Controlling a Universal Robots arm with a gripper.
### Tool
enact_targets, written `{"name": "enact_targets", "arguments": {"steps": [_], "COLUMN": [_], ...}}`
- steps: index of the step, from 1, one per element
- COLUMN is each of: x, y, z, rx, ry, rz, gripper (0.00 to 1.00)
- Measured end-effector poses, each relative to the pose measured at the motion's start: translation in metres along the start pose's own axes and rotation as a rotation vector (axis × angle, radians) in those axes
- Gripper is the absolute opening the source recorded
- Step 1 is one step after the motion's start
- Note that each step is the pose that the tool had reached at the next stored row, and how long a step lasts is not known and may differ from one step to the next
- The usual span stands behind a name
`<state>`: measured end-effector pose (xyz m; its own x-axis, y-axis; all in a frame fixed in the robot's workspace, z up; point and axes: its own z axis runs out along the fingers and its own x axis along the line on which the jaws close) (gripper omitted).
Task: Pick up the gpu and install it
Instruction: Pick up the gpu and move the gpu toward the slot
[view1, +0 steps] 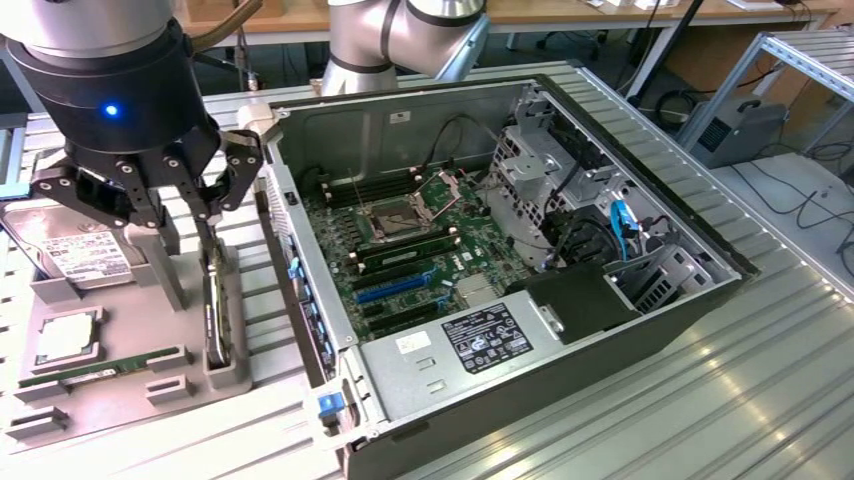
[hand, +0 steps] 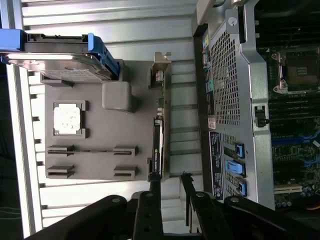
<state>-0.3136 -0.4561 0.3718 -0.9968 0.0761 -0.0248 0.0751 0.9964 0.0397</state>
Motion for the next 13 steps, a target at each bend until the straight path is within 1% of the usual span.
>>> {"name": "enact_targets", "arguments": {"steps": [2, 6, 9, 10, 11, 13], "x": [0.0, 0.0, 0.0, 0.0, 0.0, 0.0], "y": [0.0, 0.0, -0.0001, -0.0004, -0.0005, -0.0007], "z": [0.0, 0.0, 0.0028, 0.0092, 0.0131, 0.0177], "rx": [0.0, 0.0, 0.0, 0.0, 0.0, 0.0], "ry": [0.0, 0.0, 0.0, 0.0, 0.0, 0.0], "rz": [0.0, 0.0, 0.0, 0.0, 0.0, 0.0], "gripper": [0.42, 0.42, 0.42, 0.42, 0.42, 0.42]}}
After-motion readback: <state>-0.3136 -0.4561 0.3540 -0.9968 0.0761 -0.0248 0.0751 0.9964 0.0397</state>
